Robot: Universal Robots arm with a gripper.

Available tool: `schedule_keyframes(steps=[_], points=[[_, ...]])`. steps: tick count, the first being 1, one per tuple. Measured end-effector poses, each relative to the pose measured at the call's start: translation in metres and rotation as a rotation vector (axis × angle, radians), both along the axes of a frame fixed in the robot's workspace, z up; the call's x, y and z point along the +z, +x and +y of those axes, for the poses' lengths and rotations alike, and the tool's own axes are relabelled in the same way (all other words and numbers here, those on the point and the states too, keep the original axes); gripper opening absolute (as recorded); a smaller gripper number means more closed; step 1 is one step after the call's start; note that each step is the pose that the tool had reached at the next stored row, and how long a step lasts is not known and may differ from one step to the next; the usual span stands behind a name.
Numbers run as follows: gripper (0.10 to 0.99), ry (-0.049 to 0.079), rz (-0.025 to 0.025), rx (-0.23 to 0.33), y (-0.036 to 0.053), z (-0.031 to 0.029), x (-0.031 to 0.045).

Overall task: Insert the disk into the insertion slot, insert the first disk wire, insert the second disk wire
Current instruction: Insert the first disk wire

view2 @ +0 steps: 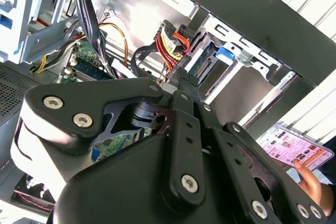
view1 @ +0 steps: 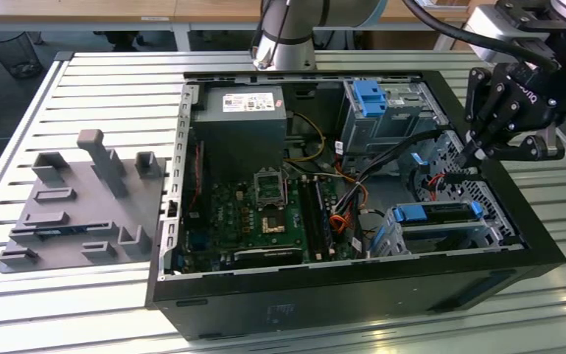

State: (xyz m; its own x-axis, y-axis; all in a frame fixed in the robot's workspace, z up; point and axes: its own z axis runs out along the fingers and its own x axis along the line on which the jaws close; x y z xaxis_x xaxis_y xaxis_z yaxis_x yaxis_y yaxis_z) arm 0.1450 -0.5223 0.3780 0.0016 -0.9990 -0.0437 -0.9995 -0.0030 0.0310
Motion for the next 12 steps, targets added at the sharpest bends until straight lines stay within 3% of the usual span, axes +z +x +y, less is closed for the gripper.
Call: schedule_keyframes(steps=[12], points=[[0.106,0.000,0.0000,0.000,0.0027,0.0045,0.0000]])
